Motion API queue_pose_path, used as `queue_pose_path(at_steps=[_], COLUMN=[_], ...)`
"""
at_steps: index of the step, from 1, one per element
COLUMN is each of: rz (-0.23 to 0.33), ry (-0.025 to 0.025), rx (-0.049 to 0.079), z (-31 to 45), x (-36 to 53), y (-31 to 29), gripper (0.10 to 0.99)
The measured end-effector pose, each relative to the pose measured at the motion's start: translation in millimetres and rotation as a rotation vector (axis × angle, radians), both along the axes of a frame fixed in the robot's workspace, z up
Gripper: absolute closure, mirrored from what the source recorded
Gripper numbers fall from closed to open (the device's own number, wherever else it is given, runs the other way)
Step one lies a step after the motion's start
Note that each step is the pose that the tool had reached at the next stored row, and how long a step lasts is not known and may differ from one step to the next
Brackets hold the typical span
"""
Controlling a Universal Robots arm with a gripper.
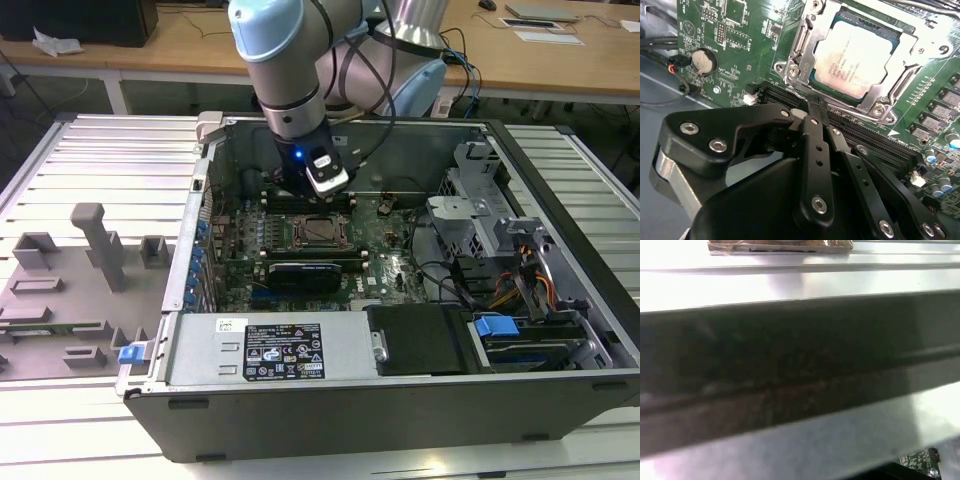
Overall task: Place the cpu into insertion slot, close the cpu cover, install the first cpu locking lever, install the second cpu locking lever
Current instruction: 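Install the first cpu locking lever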
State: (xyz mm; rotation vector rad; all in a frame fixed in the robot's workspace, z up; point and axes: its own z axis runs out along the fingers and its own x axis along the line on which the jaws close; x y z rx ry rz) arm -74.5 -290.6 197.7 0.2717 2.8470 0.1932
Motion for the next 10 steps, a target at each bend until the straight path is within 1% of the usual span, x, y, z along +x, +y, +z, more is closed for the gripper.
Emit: queue_pose_path(at_steps=[5,10], rz=[-0.021,-0.021], ry=[0.0001,0.0], rx=[0.0,0.0], z=[-3.2,-3.4], x=[0.0,0.0], y=[0.1,0.2], gripper=[0.98,0.98])
